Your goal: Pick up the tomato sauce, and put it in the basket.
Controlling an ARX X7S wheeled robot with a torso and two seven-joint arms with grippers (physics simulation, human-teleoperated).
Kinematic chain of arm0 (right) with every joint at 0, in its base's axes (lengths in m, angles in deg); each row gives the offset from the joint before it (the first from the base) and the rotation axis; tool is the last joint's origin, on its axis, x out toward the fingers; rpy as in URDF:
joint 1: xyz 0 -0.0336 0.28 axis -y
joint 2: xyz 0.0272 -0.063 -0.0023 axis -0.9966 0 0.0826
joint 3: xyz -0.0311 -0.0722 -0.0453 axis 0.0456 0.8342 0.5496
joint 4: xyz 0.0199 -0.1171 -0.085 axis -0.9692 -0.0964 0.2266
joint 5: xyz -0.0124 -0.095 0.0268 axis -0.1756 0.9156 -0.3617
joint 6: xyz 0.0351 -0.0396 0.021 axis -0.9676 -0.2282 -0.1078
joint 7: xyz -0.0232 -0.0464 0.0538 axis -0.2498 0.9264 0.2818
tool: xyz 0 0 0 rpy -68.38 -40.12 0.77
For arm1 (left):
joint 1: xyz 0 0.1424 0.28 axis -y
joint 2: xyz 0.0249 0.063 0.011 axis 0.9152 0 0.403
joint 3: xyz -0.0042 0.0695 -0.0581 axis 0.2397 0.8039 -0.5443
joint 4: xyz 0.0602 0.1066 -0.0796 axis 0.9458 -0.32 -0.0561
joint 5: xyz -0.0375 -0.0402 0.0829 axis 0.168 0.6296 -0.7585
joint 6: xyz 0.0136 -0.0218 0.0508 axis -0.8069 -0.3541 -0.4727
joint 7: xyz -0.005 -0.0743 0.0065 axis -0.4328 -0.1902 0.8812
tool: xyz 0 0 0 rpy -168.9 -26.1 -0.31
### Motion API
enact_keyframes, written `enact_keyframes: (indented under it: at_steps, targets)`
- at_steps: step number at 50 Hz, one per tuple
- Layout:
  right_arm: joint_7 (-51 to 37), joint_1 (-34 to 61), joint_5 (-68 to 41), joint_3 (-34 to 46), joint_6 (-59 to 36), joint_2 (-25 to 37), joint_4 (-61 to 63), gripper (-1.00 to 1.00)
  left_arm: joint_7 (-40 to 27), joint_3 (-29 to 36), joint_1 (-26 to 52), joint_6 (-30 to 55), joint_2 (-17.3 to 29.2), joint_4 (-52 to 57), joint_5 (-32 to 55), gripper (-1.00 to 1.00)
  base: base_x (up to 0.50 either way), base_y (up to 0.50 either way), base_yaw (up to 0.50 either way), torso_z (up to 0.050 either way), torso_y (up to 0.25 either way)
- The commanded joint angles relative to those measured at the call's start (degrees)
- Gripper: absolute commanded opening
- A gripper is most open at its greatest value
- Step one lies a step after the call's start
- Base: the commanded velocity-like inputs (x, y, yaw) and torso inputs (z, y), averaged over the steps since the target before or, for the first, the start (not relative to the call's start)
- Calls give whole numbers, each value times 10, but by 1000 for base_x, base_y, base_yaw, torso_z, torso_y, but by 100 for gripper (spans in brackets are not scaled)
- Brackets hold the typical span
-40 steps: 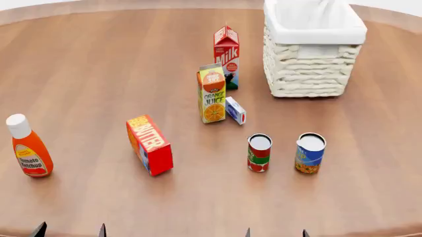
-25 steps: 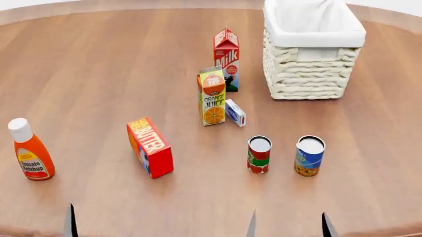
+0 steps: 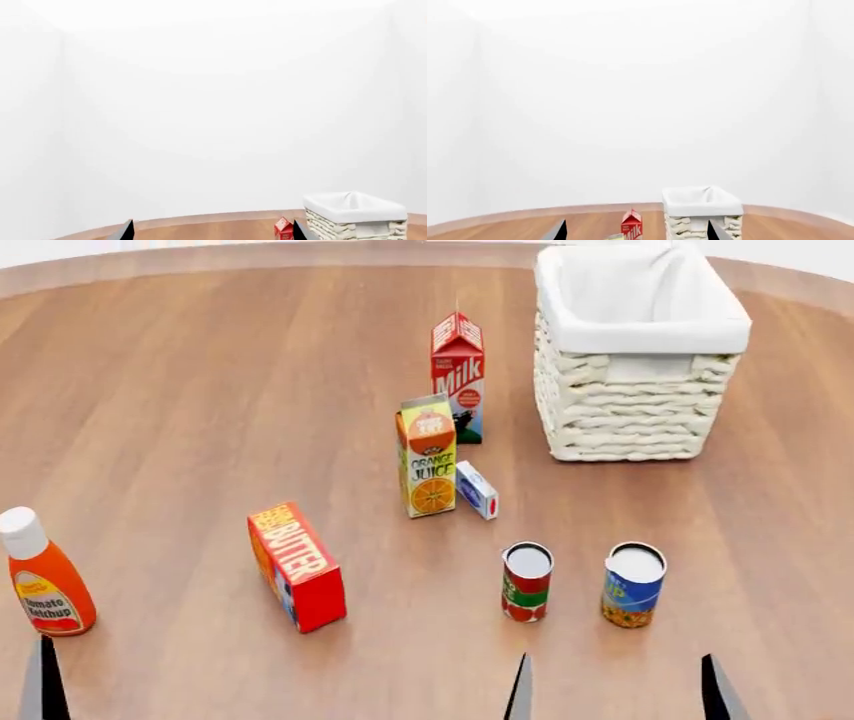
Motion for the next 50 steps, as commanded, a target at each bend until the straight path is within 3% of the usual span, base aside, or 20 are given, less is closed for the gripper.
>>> enact_keyframes:
  at_steps: [1,50]
  targets:
    - [-12,-3,-7,6,-8,13,16,100,-12,4,-6,3,11,21,1,100,500,0,0,0,0]
    - [-46,-1,-15,28,-3,45,8,100,-39,17,-3,10,36,20,14,100,500,0,0,0,0]
